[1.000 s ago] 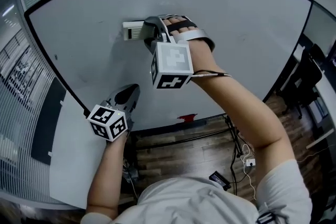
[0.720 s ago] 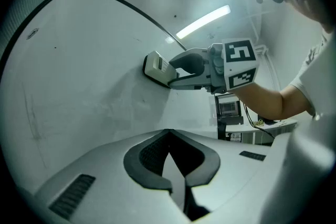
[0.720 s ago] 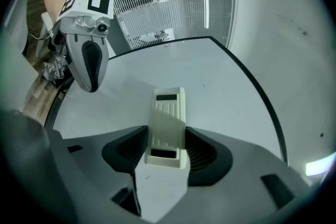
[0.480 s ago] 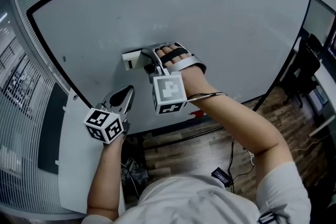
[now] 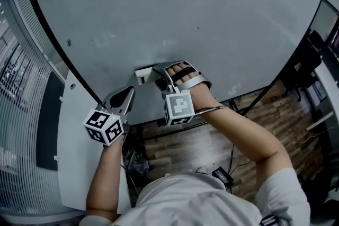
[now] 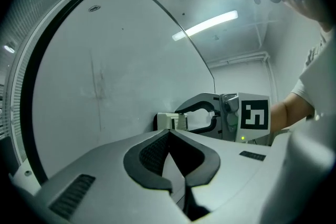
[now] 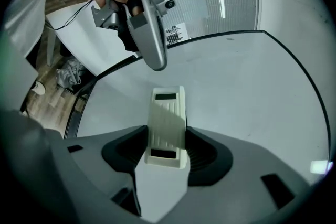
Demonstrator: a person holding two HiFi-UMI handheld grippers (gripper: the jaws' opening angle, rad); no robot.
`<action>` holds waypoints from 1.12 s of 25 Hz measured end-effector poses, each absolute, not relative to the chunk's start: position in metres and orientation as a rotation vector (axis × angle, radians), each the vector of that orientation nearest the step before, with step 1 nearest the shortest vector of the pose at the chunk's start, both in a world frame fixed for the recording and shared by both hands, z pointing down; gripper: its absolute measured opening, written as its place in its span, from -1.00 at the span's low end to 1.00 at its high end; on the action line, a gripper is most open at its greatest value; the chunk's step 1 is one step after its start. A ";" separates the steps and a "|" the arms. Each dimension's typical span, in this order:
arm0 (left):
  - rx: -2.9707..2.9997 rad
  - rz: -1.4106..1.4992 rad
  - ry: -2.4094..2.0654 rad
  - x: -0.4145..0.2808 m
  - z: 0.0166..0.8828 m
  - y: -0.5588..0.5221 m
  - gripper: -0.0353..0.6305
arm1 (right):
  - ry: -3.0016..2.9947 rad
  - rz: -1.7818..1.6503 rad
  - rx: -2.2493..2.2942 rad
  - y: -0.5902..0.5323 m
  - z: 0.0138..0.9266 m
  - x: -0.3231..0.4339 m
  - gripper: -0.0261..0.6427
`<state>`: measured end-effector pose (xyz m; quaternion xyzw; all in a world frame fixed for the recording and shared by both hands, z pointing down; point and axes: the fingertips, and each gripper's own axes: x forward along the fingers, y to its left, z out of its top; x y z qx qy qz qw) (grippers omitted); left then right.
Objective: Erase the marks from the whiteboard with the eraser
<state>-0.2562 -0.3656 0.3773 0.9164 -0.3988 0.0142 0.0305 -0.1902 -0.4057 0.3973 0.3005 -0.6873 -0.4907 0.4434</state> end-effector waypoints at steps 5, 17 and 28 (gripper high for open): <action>2.813 -0.007 -1.149 -0.260 0.385 -0.363 -0.87 | -1.763 -1.250 0.821 -0.395 0.389 -0.191 -0.22; 2.846 -0.064 -1.113 -0.189 0.373 -0.290 -0.87 | -2.639 -0.416 1.177 -0.299 0.378 -0.105 -0.22; 2.770 -0.161 -1.327 -0.088 0.373 -0.255 -0.87 | -2.906 -0.141 1.099 -0.267 0.389 0.003 -0.22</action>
